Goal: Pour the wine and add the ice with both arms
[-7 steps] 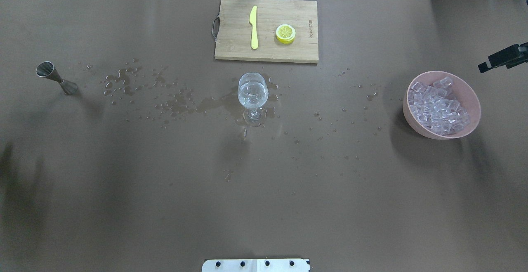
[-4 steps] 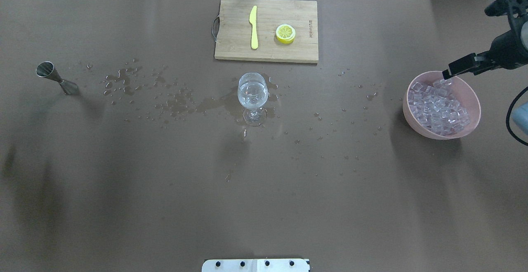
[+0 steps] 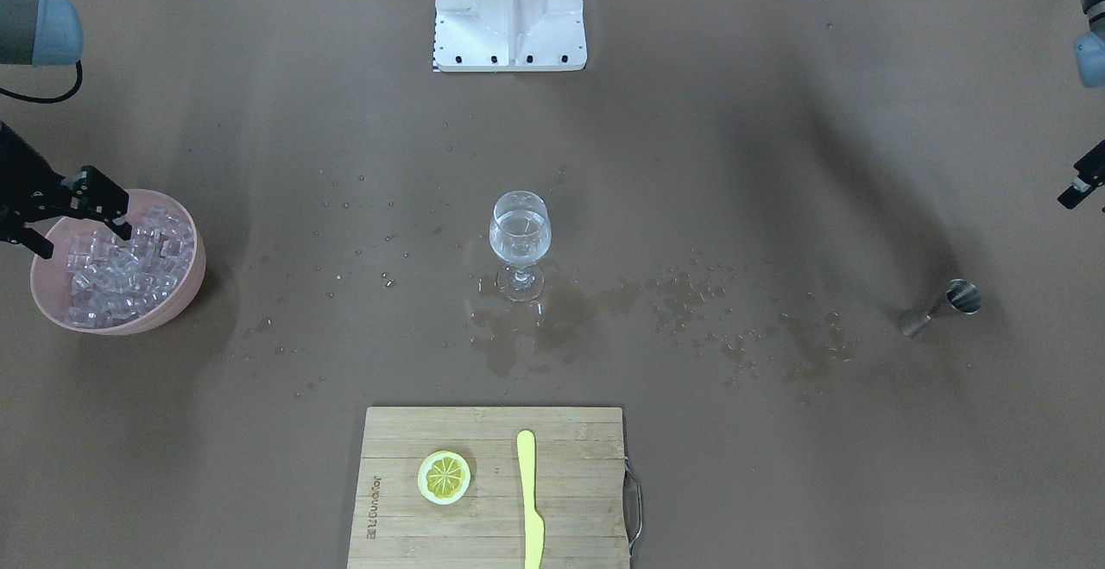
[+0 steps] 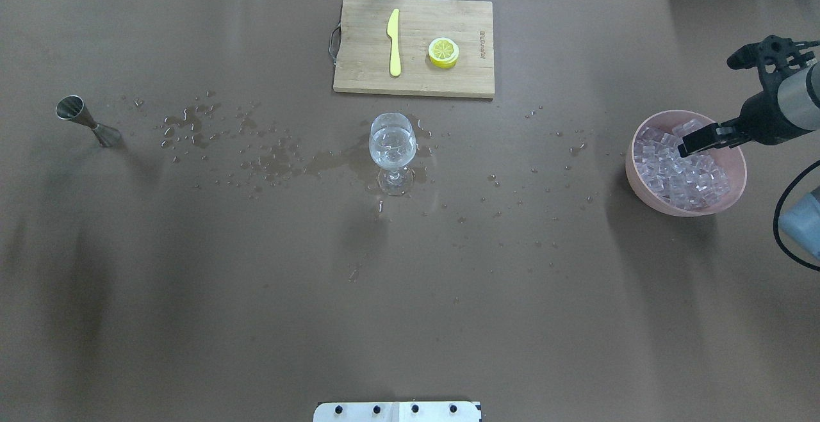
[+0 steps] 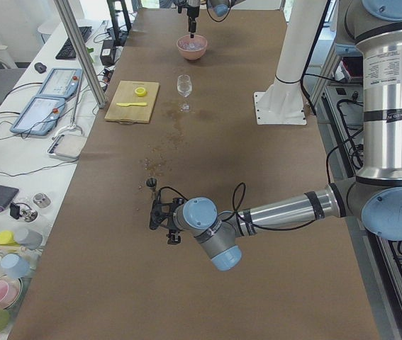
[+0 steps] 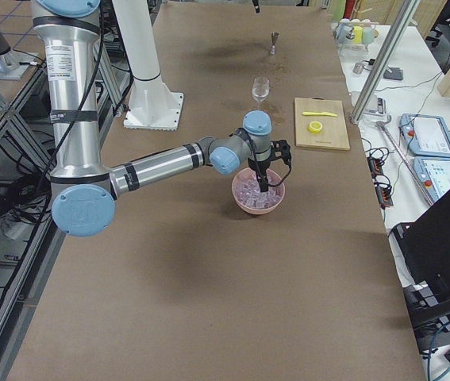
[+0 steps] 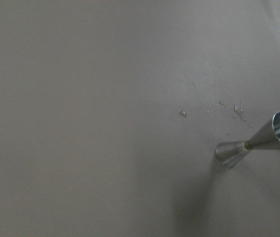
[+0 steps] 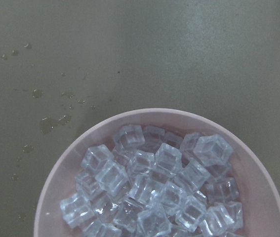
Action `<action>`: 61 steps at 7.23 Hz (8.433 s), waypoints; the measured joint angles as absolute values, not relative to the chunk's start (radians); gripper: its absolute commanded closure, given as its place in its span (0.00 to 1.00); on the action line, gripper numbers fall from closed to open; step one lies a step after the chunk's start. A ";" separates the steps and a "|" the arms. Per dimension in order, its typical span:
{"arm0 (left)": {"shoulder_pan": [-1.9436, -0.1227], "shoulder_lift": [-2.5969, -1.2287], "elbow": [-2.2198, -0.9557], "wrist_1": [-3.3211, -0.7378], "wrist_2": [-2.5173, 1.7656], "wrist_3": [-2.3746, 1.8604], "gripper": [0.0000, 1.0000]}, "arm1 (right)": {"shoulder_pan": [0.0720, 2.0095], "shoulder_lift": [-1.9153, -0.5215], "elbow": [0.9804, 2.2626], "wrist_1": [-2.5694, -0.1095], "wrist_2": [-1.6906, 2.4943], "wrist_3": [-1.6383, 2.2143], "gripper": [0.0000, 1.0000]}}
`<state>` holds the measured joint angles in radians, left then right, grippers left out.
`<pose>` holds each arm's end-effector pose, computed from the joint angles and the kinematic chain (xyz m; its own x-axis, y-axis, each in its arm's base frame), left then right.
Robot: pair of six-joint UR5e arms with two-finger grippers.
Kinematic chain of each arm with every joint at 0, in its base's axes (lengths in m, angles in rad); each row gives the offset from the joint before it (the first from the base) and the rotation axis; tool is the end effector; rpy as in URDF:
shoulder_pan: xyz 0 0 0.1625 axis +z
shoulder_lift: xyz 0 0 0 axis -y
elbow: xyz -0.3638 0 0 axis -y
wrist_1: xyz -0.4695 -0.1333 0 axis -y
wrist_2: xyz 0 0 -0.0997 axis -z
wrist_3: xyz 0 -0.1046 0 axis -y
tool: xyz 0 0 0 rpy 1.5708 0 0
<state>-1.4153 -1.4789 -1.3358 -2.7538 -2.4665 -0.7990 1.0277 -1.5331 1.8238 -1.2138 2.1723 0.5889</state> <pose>0.0304 -0.5276 0.6431 0.4397 0.0097 -0.8981 0.3063 0.9384 0.1601 -0.2441 -0.5477 0.4001 0.6691 -0.2182 0.7104 0.0486 0.9667 0.2511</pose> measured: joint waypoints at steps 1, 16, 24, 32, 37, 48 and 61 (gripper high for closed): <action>-1.431 -1.482 -1.354 -2.698 -2.498 -0.798 0.02 | 1.008 -1.528 1.815 -1.214 2.161 0.589 0.01; -1.439 -1.483 -1.369 -2.635 -2.512 -0.800 0.02 | 0.990 -1.470 1.704 -1.223 2.188 0.575 1.00; -1.438 -1.482 -1.363 -2.636 -2.513 -0.800 0.02 | 0.925 -0.979 1.765 -1.487 2.287 1.072 1.00; -1.437 -1.482 -1.358 -2.637 -2.513 -0.801 0.02 | 0.721 -0.668 1.617 -1.530 2.066 1.394 1.00; -1.438 -1.480 -1.359 -2.642 -2.514 -0.802 0.02 | 0.690 -0.707 1.661 -1.531 2.045 1.404 0.60; -1.437 -1.484 -1.344 -2.639 -2.512 -0.793 0.02 | 0.976 -1.105 1.884 -1.533 2.294 1.073 0.00; -1.463 -1.540 -1.570 -1.854 -2.389 -0.242 0.02 | 1.488 -1.519 1.665 -1.532 2.350 -0.132 0.00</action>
<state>-1.4633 -1.5400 -1.5696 -1.8542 -2.3892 -0.2420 1.4882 -1.5191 1.6647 -1.5321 2.3502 -0.1321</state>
